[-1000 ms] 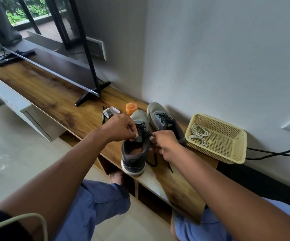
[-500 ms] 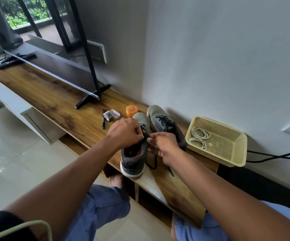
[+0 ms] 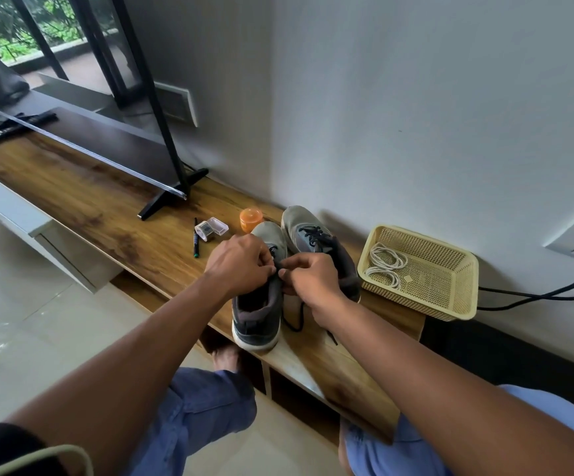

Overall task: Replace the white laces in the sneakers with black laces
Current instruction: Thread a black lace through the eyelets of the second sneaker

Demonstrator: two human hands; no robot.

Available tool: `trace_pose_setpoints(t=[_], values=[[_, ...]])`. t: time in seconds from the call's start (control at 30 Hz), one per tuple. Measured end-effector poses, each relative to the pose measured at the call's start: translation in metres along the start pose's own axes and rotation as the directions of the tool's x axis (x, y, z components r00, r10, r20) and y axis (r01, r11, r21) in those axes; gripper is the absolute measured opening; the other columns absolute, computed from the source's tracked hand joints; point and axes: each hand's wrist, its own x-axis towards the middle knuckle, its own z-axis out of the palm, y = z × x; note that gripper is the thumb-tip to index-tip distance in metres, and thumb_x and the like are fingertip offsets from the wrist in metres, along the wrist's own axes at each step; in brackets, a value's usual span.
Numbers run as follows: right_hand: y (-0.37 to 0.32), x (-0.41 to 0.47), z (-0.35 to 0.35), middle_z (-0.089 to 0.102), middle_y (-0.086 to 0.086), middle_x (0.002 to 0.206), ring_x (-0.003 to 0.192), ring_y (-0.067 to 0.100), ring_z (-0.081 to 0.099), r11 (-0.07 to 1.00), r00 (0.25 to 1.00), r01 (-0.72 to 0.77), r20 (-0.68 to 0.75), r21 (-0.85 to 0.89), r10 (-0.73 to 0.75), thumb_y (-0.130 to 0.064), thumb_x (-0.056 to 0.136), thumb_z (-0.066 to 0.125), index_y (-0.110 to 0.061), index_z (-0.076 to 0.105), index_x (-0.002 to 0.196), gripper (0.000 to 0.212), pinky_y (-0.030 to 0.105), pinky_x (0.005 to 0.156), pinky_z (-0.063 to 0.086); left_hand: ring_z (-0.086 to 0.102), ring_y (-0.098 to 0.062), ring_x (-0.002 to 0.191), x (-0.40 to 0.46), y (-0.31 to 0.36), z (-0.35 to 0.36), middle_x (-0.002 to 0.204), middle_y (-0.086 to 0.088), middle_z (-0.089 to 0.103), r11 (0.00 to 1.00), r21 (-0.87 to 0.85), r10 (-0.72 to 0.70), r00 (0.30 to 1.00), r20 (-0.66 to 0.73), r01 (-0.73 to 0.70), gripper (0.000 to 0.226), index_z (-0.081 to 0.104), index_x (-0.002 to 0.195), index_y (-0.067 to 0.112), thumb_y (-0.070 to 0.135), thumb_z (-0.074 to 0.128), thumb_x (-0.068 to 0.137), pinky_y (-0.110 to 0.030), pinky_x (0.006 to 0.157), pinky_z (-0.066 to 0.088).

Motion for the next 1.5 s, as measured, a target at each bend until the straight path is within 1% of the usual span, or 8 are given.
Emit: trace_pose_setpoints(t=[0.3, 0.47, 0.6, 0.8, 0.93, 1.07, 1.3, 1.5], values=[[-0.004, 0.006, 0.002, 0.074, 0.009, 0.081, 0.065, 0.022, 0.069, 0.999, 1.0, -0.021, -0.004, -0.03, 0.02, -0.002, 0.099, 0.064, -0.007, 0.074, 0.089, 0.015, 0.05, 0.077, 0.065, 0.067, -0.009, 0.083, 0.0, -0.004, 0.001, 0.084, 0.014, 0.072, 0.997, -0.048, -0.053, 0.998, -0.022, 0.052, 0.01, 0.078, 0.083, 0.034, 0.043, 0.081, 0.086, -0.031, 0.072, 0.056], [-0.009, 0.005, 0.002, 0.069, 0.011, 0.085, 0.068, 0.019, 0.064, 0.968, 0.976, -0.186, 0.143, 0.167, 0.163, -0.002, 0.1, 0.064, -0.007, 0.07, 0.088, 0.015, 0.03, 0.067, 0.061, 0.066, -0.006, 0.084, -0.002, -0.007, -0.006, 0.084, 0.014, 0.071, 0.993, -0.101, -0.063, 0.998, 0.003, 0.063, 0.008, 0.077, 0.081, 0.035, 0.04, 0.082, 0.086, -0.033, 0.074, 0.058], [-0.008, 0.008, 0.003, 0.07, 0.011, 0.085, 0.07, 0.019, 0.066, 0.978, 0.98, -0.157, 0.142, 0.14, 0.138, -0.004, 0.1, 0.066, -0.007, 0.071, 0.09, 0.011, 0.031, 0.066, 0.062, 0.066, -0.006, 0.085, -0.003, -0.009, -0.008, 0.084, 0.015, 0.071, 0.991, -0.112, -0.075, 0.997, 0.005, 0.075, 0.009, 0.077, 0.081, 0.035, 0.041, 0.083, 0.085, -0.034, 0.075, 0.059], [-0.009, 0.007, 0.006, 0.074, 0.011, 0.091, 0.082, 0.026, 0.075, 0.981, 0.995, 0.062, 0.092, -0.186, -0.045, -0.009, 0.096, 0.064, -0.008, 0.073, 0.086, 0.014, 0.046, 0.075, 0.066, 0.068, -0.006, 0.085, -0.002, -0.009, -0.007, 0.086, 0.015, 0.071, 0.996, -0.083, -0.026, 0.999, 0.037, 0.029, 0.008, 0.077, 0.088, 0.033, 0.039, 0.081, 0.087, -0.033, 0.076, 0.061], [-0.011, 0.006, 0.007, 0.062, 0.009, 0.064, 0.065, 0.037, 0.068, 0.929, 0.978, 0.193, 0.142, -0.314, -0.155, -0.019, 0.092, 0.06, -0.014, 0.06, 0.063, 0.03, 0.054, 0.067, 0.059, 0.066, -0.008, 0.093, 0.002, -0.017, -0.015, 0.096, 0.015, 0.067, 0.993, -0.103, 0.071, 0.986, 0.153, -0.055, 0.02, 0.067, 0.1, 0.036, 0.042, 0.078, 0.084, -0.032, 0.08, 0.058], [-0.013, 0.005, 0.008, 0.063, 0.01, 0.076, 0.073, 0.027, 0.062, 0.868, 0.959, 0.283, 0.147, -0.407, -0.244, -0.02, 0.097, 0.056, -0.008, 0.057, 0.079, 0.021, 0.051, 0.07, 0.053, 0.063, -0.007, 0.096, 0.003, -0.021, -0.013, 0.104, 0.016, 0.066, 0.98, -0.15, 0.155, 0.972, 0.179, -0.129, 0.047, 0.057, 0.122, 0.048, 0.054, 0.075, 0.079, -0.032, 0.079, 0.056], [-0.008, -0.003, 0.003, 0.054, -0.003, 0.078, 0.065, 0.006, 0.047, 0.731, 0.869, 0.432, 0.027, -0.527, -0.494, -0.022, 0.099, 0.057, -0.012, 0.05, 0.088, 0.016, 0.027, 0.055, 0.028, 0.064, -0.012, 0.095, 0.005, -0.019, -0.002, 0.096, 0.015, 0.069, 0.982, -0.138, 0.145, 0.986, 0.084, -0.132, 0.046, 0.068, 0.105, 0.049, 0.068, 0.066, 0.063, -0.041, 0.082, 0.059], [-0.017, -0.006, -0.001, 0.054, 0.005, 0.084, 0.073, 0.023, 0.049, 0.729, 0.788, 0.422, -0.18, -0.539, -0.589, -0.016, 0.1, 0.053, -0.01, 0.048, 0.089, 0.014, 0.033, 0.065, 0.031, 0.056, -0.016, 0.11, 0.002, -0.019, -0.002, 0.107, 0.018, 0.066, 0.984, -0.146, 0.114, 0.989, 0.1, -0.098, 0.054, 0.065, 0.103, 0.057, 0.083, 0.064, 0.055, -0.045, 0.09, 0.055]])
